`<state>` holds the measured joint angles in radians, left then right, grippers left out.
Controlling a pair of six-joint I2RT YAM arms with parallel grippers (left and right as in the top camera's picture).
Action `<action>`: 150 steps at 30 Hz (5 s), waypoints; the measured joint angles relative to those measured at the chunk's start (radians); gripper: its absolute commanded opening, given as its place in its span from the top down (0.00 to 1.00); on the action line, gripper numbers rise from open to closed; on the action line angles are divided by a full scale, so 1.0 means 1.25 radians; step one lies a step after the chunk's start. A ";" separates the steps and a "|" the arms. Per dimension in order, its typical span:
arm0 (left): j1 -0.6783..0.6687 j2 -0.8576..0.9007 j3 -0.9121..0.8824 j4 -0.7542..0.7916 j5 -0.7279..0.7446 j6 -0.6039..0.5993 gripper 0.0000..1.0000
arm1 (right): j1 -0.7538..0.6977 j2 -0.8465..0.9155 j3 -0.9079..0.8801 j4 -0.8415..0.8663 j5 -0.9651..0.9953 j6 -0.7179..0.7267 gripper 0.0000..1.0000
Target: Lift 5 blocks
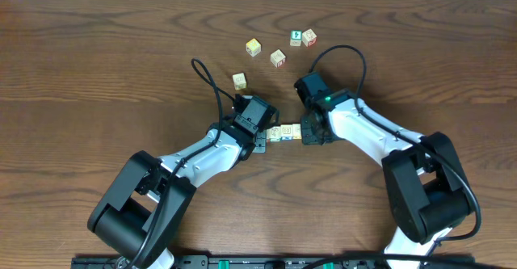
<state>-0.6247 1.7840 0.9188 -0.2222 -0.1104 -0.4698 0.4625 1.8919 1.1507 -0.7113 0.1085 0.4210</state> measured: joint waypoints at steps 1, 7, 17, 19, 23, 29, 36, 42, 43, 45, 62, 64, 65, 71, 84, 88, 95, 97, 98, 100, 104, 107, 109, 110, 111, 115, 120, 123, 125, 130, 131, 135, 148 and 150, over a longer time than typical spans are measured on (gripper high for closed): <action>0.000 0.000 0.000 0.002 0.003 0.000 0.59 | -0.007 0.000 0.000 -0.002 -0.008 -0.002 0.99; 0.019 0.000 0.006 0.005 0.039 0.002 0.58 | -0.039 -0.007 0.000 -0.002 -0.054 -0.023 0.99; 0.068 0.000 0.017 -0.032 0.065 0.002 0.58 | -0.101 -0.061 0.008 -0.008 -0.059 -0.078 0.93; 0.080 0.000 0.018 -0.034 0.060 0.006 0.58 | -0.113 -0.062 0.008 -0.002 -0.034 -0.084 0.92; 0.117 -0.005 0.018 -0.039 0.040 0.038 0.58 | -0.133 -0.062 0.012 0.035 0.015 -0.108 0.96; 0.225 -0.179 0.020 -0.037 0.019 0.127 0.36 | -0.179 -0.062 0.096 0.074 0.051 -0.172 0.99; 0.260 -0.530 0.039 -0.125 -0.082 0.240 0.30 | -0.205 -0.136 0.183 0.060 0.067 -0.228 0.85; 0.260 -0.819 0.044 -0.212 -0.146 0.287 0.21 | -0.215 -0.320 0.187 -0.003 0.073 -0.243 0.87; 0.260 -0.860 0.044 -0.231 -0.150 0.295 0.21 | -0.216 -0.353 0.190 -0.022 0.073 -0.243 0.88; 0.260 -0.945 0.045 -0.271 -0.157 0.296 0.20 | -0.216 -0.424 0.194 -0.064 0.075 -0.243 0.88; 0.260 -1.424 0.070 -0.616 -0.202 0.255 0.20 | -0.216 -1.016 0.203 -0.388 0.123 -0.177 0.70; 0.260 -1.420 0.086 -0.665 -0.205 0.247 0.20 | -0.216 -1.068 0.207 -0.442 0.139 -0.161 0.67; 0.260 -1.418 0.092 -0.688 -0.205 0.244 0.20 | -0.216 -1.089 0.208 -0.472 0.149 -0.150 0.56; 0.260 -1.417 0.140 -0.753 -0.208 0.230 0.20 | -0.216 -1.162 0.208 -0.529 0.189 -0.121 0.01; 0.260 -1.417 0.146 -0.880 -0.208 0.229 0.20 | -0.216 -1.163 0.206 -0.611 0.177 -0.114 0.01; 0.260 -1.417 0.146 -0.883 -0.207 0.228 0.20 | -0.216 -1.163 0.205 -0.590 0.171 -0.114 0.01; 0.260 -1.417 0.121 -0.883 -0.208 0.226 0.20 | -0.216 -1.163 0.203 -0.558 0.190 -0.114 0.01; 0.260 -1.417 0.110 -0.883 -0.208 0.226 0.20 | -0.216 -1.163 0.202 -0.551 0.194 -0.114 0.01; 0.260 -1.417 0.109 -0.883 -0.208 0.226 0.20 | -0.216 -1.163 0.202 -0.550 0.196 -0.114 0.01; 0.260 -1.417 0.109 -0.883 -0.208 0.226 0.19 | -0.216 -1.163 0.202 -0.561 0.198 -0.114 0.01; 0.260 -1.417 0.109 -0.883 -0.208 0.226 0.20 | -0.216 -1.163 0.202 -0.601 0.198 -0.114 0.01; 0.260 -1.417 0.109 -0.883 -0.208 0.226 0.20 | -0.216 -1.163 0.202 -0.638 0.198 -0.114 0.01; 0.260 -1.417 0.109 -0.883 -0.208 0.226 0.19 | -0.216 -1.163 0.202 -0.660 0.199 -0.113 0.01; 0.260 -1.417 0.109 -0.883 -0.208 0.226 0.20 | -0.216 -1.163 0.202 -0.675 0.199 -0.113 0.01; 0.260 -1.417 0.109 -0.883 -0.208 0.226 0.20 | -0.216 -1.163 0.201 -0.687 0.199 -0.113 0.01; 0.261 -1.417 0.109 -0.883 -0.208 0.226 0.20 | -0.216 -1.163 0.199 -0.733 0.199 -0.112 0.01; 0.374 -1.417 0.109 -0.882 -0.211 0.227 0.20 | -0.216 -1.163 0.199 -0.774 0.199 -0.112 0.01; 0.471 -1.418 0.107 -0.822 -0.207 0.226 0.20 | -0.216 -1.163 0.199 -0.786 0.199 -0.112 0.01; 0.507 -1.419 0.096 -0.725 -0.200 0.226 0.19 | -0.216 -1.163 0.198 -0.787 0.199 -0.112 0.01; 0.533 -1.424 -0.058 -0.425 -0.167 0.222 0.20 | -0.216 -1.163 0.197 -0.787 0.199 -0.112 0.01; 0.534 -1.424 -0.112 -0.366 -0.158 0.223 0.19 | -0.216 -1.163 0.197 -0.787 0.199 -0.112 0.01; 0.534 -1.420 -0.328 -0.208 -0.126 0.223 0.19 | -0.216 -1.163 0.197 -0.787 0.199 -0.111 0.01; 0.534 -1.417 -0.649 -0.031 -0.104 0.229 0.19 | -0.216 -1.163 0.197 -0.786 0.201 -0.111 0.01; 0.535 -1.418 -0.652 -0.018 -0.105 0.230 0.19 | -0.216 -1.163 0.196 -0.786 0.201 -0.111 0.01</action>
<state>0.0437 0.0109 0.1043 -0.2447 -0.2413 -0.1825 0.1928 0.4381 1.3960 -1.6939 0.3599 0.2817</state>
